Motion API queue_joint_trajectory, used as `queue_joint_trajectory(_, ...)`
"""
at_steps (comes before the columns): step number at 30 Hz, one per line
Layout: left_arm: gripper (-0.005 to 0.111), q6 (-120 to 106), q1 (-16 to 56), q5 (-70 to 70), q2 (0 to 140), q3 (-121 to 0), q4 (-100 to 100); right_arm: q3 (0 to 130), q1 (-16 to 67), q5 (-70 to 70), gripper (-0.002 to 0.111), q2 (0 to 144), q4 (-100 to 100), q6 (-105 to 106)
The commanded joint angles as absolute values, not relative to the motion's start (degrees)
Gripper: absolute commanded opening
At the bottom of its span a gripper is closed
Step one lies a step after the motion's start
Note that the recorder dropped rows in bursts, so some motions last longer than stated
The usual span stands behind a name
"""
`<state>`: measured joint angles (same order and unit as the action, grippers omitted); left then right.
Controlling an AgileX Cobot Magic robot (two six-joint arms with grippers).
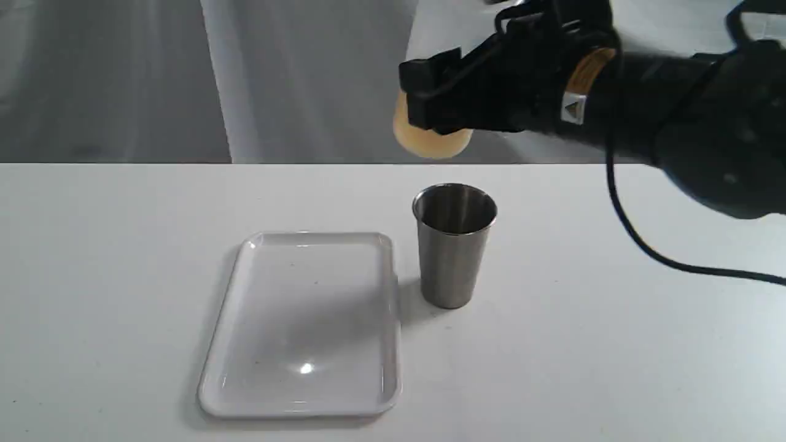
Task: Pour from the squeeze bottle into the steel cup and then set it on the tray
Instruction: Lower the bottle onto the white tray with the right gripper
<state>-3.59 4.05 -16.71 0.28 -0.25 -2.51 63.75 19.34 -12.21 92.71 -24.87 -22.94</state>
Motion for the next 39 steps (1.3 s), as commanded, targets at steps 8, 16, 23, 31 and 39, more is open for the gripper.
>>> queue_joint_trajectory(8, 0.008, -3.5, 4.2, -16.3, 0.0, 0.0, -2.5, 68.9, 25.3, -16.8, 0.043, 100.6, -17.2, -15.0)
queue_joint_trajectory(16, 0.008, -3.5, 4.2, -16.3, 0.0, 0.0, -2.5, 73.9, 28.7, -16.8, 0.043, 107.8, -17.1, -15.0)
queue_joint_trajectory(23, 0.008, -3.5, 4.2, -16.3, 0.0, 0.0, -2.5, 76.7, 30.8, -15.5, 0.043, 114.3, -15.6, -15.0)
queue_joint_trajectory(31, 0.008, -3.5, 4.2, -16.3, 0.0, 0.0, -2.5, 79.4, 31.4, -13.7, 0.043, 118.9, -14.6, -14.4)
queue_joint_trajectory(39, 0.008, -3.5, 4.2, -16.3, 0.0, 0.0, -2.5, 79.4, 31.4, -9.6, 0.043, 121.0, -12.1, -11.8)
